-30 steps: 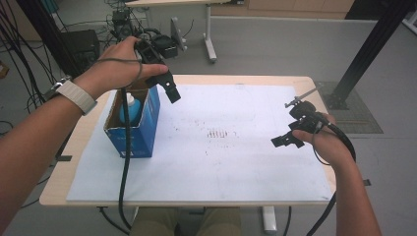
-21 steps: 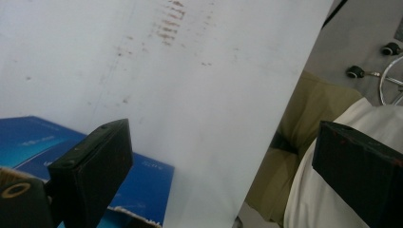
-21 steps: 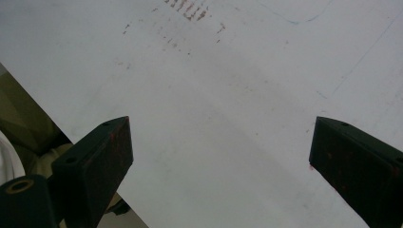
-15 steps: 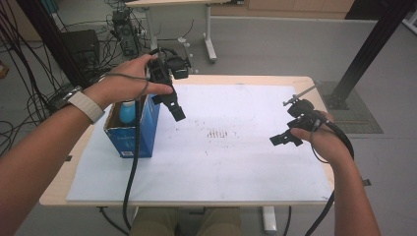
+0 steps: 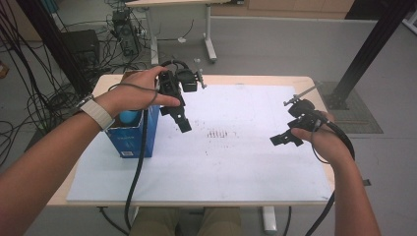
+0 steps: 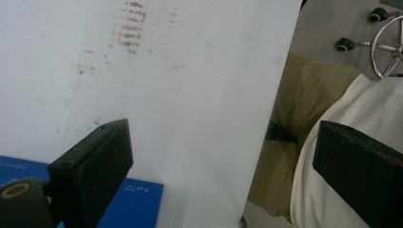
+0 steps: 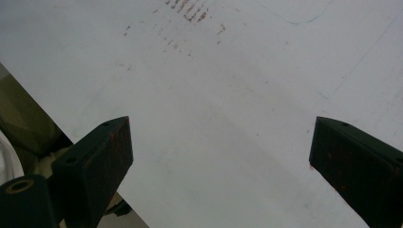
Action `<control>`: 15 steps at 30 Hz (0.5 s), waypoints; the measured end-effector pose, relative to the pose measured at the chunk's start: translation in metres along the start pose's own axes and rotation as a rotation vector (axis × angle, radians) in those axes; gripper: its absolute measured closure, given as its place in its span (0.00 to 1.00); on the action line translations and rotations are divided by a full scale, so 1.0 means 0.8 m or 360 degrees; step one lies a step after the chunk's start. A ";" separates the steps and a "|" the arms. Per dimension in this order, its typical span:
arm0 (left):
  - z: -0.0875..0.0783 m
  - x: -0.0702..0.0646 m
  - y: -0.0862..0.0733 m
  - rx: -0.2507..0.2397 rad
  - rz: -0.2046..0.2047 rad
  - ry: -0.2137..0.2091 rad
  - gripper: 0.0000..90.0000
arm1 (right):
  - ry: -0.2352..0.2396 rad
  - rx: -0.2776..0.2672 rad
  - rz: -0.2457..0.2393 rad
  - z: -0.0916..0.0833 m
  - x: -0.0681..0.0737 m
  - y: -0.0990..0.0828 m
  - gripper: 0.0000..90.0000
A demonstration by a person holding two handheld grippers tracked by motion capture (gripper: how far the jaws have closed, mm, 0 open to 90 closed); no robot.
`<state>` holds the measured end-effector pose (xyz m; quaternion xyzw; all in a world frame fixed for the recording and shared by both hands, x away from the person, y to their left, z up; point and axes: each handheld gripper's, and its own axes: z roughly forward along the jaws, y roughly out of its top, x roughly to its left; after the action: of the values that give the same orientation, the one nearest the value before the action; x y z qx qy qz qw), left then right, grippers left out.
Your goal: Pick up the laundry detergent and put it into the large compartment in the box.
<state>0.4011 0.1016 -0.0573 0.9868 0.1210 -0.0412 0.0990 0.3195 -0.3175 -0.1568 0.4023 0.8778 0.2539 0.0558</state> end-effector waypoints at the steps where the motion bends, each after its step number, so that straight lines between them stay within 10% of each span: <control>1: 0.001 0.000 0.003 0.0016 0.0012 -0.0005 0.07 | 0.0002 -0.0001 -0.0003 0.000 0.000 0.000 0.08; 15: 0.015 0.003 0.002 0.0007 0.0021 -0.0031 0.07 | 0.0007 0.0002 -0.0016 0.003 -0.001 0.008 0.08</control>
<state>0.4031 0.0979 -0.0686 0.9874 0.1135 -0.0503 0.0983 0.3247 -0.3136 -0.1560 0.3974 0.8801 0.2540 0.0547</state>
